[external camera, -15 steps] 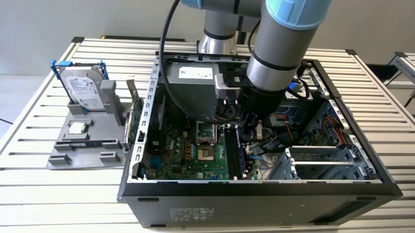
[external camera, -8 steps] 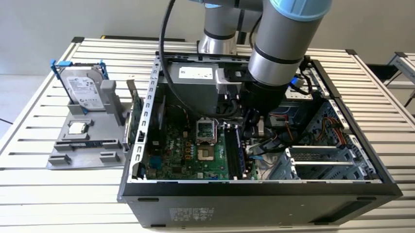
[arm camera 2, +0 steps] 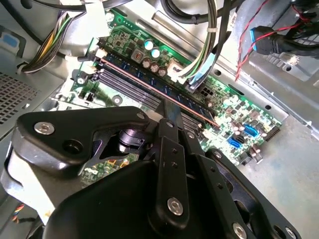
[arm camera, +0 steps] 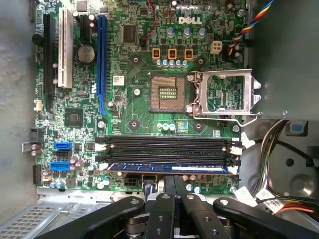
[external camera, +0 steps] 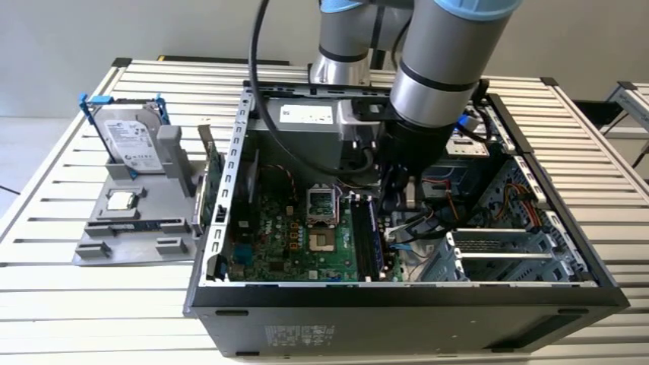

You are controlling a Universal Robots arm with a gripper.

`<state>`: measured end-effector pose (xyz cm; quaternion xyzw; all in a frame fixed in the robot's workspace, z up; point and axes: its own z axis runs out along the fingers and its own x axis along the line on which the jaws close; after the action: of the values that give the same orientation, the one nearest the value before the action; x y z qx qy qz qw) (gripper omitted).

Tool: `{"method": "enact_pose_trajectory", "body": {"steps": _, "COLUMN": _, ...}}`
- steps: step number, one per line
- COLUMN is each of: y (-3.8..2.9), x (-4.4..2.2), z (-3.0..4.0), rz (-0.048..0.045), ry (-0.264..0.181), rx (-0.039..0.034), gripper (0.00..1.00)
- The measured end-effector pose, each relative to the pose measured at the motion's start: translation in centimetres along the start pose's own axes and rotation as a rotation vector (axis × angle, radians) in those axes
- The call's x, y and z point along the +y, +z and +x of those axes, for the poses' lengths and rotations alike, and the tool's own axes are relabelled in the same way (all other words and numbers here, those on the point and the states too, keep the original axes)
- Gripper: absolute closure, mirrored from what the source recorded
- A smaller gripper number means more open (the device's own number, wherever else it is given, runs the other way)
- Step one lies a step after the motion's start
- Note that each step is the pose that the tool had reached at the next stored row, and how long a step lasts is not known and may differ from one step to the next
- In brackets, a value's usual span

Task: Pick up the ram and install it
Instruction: 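Press down the ram until it locks into place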

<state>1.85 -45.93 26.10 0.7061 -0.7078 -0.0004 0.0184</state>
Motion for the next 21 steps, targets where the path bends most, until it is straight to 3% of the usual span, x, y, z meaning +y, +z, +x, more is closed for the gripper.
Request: {"method": "enact_pose_trajectory", "body": {"steps": 21, "y": -2.85, "x": 0.08, "z": 0.07, "rz": 0.0000, "ry": 0.000, "rx": 0.0000, "gripper": 1.00}}
